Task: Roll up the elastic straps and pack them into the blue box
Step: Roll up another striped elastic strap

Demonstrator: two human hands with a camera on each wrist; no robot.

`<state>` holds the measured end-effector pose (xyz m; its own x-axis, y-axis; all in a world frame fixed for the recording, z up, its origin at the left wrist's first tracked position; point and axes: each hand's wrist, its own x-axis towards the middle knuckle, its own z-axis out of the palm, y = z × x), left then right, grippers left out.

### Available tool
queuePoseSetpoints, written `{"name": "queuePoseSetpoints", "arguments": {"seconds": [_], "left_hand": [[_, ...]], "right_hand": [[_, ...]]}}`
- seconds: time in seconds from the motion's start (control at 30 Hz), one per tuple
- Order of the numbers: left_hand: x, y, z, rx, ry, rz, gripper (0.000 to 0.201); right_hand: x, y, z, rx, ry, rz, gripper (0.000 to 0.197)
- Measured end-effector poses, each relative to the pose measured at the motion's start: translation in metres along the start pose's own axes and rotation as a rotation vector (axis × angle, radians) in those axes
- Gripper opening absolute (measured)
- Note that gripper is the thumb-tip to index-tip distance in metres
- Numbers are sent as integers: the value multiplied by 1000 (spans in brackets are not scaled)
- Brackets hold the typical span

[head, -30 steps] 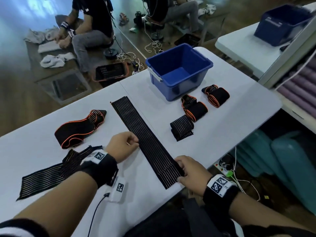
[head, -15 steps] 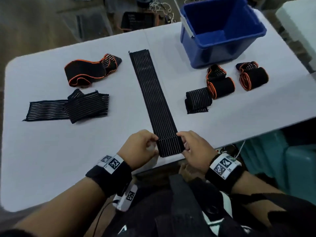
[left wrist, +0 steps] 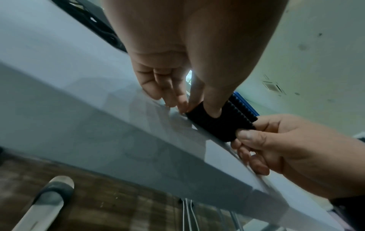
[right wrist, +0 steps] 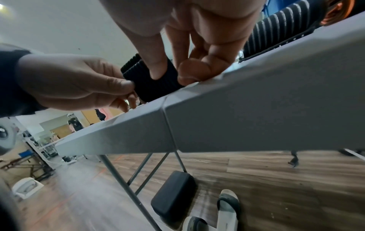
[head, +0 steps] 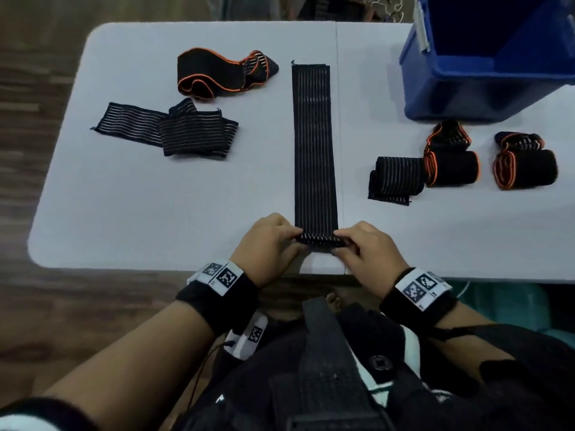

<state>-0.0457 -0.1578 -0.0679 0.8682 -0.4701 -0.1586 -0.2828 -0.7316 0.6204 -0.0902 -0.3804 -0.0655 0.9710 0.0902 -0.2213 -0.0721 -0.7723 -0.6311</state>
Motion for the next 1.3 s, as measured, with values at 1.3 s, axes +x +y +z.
{"name": "queuePoseSetpoints", "arguments": {"seconds": [1.3], "left_hand": [[7,11,-1,116,30,-50,51]], "right_hand": [[19,-9,-12,-250,-91,-114,42]]}}
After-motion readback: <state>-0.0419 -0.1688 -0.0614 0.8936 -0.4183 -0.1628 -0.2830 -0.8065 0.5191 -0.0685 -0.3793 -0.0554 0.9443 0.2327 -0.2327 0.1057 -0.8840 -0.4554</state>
